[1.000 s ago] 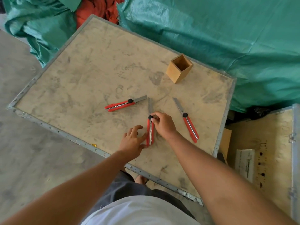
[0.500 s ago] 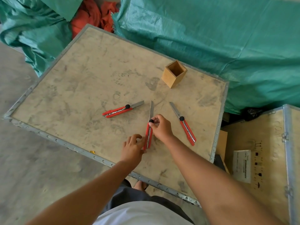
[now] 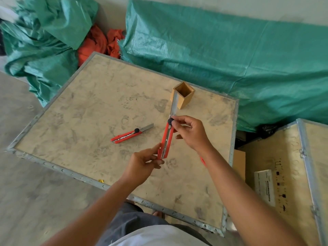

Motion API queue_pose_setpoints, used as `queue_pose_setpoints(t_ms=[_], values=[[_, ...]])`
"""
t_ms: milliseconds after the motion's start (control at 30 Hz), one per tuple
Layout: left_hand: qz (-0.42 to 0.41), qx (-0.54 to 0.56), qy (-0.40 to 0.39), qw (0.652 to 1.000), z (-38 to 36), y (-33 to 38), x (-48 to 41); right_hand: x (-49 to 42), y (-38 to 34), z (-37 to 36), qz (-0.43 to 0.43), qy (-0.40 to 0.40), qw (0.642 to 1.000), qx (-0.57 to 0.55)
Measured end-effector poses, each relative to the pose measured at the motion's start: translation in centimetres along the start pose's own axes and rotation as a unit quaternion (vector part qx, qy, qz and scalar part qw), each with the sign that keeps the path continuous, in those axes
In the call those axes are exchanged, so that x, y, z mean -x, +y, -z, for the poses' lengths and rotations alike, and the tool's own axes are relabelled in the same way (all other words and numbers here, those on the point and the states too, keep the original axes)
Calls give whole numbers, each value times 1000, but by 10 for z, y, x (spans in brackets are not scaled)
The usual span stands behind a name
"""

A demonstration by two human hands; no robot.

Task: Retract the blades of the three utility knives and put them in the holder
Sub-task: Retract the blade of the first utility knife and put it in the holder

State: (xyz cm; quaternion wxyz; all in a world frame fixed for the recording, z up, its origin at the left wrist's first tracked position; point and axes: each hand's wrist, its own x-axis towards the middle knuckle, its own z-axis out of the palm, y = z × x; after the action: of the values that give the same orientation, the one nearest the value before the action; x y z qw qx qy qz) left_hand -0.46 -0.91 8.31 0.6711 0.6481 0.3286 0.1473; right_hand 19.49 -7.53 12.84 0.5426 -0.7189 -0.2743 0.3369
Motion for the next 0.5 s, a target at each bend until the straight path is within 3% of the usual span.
queue_pose_setpoints(t_ms=[233,500], values=[[11,92,7,996,-6,31,10,20,-16,10,-5,-72,997,31],[2,104,3,995,-3,46,14,48,-12,10,17,-128,990,58]])
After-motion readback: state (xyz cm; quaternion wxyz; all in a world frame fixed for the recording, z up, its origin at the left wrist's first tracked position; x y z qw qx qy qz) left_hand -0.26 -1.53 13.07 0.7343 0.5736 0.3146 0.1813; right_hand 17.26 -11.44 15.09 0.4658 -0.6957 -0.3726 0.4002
